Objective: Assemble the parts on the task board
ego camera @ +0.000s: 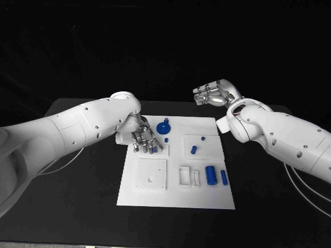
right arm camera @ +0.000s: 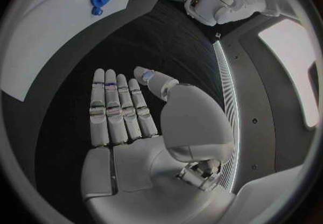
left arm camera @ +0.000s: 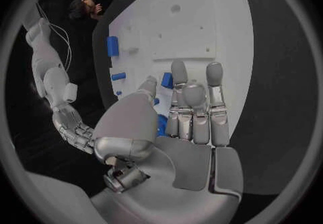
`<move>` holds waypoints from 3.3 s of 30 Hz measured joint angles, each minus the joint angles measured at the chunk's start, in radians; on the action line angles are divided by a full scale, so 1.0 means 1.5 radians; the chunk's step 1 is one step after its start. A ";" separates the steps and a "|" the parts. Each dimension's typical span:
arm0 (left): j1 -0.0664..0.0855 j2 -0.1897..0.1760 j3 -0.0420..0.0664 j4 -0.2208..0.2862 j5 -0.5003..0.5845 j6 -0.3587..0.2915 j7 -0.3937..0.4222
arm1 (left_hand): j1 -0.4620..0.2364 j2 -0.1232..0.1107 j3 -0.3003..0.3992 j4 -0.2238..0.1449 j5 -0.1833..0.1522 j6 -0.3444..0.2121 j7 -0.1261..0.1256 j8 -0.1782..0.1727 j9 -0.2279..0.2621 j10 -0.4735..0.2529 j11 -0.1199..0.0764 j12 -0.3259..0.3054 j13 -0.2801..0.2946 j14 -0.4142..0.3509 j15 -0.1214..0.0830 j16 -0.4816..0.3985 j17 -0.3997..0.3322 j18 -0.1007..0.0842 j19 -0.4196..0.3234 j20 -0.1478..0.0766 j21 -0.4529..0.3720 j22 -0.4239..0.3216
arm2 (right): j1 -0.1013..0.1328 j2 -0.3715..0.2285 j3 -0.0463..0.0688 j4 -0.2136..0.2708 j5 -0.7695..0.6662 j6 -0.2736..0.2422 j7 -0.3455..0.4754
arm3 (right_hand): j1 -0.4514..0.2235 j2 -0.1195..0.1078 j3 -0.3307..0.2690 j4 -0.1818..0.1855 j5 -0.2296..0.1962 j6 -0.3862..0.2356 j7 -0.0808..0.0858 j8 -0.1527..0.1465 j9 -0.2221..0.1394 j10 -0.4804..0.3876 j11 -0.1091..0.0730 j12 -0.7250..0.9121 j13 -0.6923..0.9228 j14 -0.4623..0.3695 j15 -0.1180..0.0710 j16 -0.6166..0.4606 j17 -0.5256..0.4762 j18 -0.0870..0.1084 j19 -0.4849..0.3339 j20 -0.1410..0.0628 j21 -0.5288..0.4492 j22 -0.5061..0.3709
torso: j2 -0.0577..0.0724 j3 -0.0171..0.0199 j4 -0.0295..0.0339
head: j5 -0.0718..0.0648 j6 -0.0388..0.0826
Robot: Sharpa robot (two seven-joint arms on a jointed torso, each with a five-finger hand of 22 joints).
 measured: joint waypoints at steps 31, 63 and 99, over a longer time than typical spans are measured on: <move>0.025 -0.141 0.002 0.235 -0.009 -0.155 -0.004 | 0.065 0.030 -0.003 -0.014 0.074 -0.111 0.031 0.069 -0.195 0.001 0.011 -0.024 -0.016 0.011 0.011 -0.041 -0.009 0.000 0.010 0.010 -0.023 0.000 | -0.015 -0.029 0.000 0.006 0.001 -0.002 0.000 | -0.014 -0.014 -0.074 0.012 0.096 -0.010 0.002 0.000 0.000 -0.007 0.002 0.000 0.000 0.000 0.000 0.000 0.000 0.000 -0.005 0.005 0.000 0.000 | -0.003 -0.0003 0.0020 | -0.004 0.009; -0.009 -0.202 -0.046 0.368 -0.137 -0.389 0.017 | 0.077 -0.044 0.041 0.096 0.092 -0.263 -0.001 0.520 -0.136 -0.009 0.000 0.020 0.006 0.031 0.000 -0.034 0.012 0.000 0.036 0.000 -0.016 0.000 | -0.032 -0.049 0.000 0.022 0.002 -0.008 0.000 | -0.019 -0.014 -0.092 0.007 0.108 -0.013 -0.001 0.000 0.000 -0.012 0.002 0.000 0.000 -0.002 0.002 0.000 0.000 0.000 -0.010 0.005 0.000 0.000 | -0.001 0.0013 -0.0001 | -0.003 0.013; -0.030 -0.175 -0.043 0.338 -0.221 -0.410 0.027 | 0.091 0.038 0.006 0.076 0.102 -0.264 0.009 0.447 -0.143 -0.009 0.000 0.020 0.006 0.034 0.002 -0.037 0.012 0.000 0.036 0.000 -0.012 0.000 | -0.037 -0.054 0.000 0.027 0.002 -0.010 0.000 | -0.019 -0.014 -0.092 0.007 0.111 -0.016 0.001 0.000 0.000 -0.012 0.002 0.000 0.000 -0.004 0.004 0.000 0.000 0.000 -0.010 0.005 0.000 0.000 | -0.001 0.0010 0.0001 | -0.008 0.015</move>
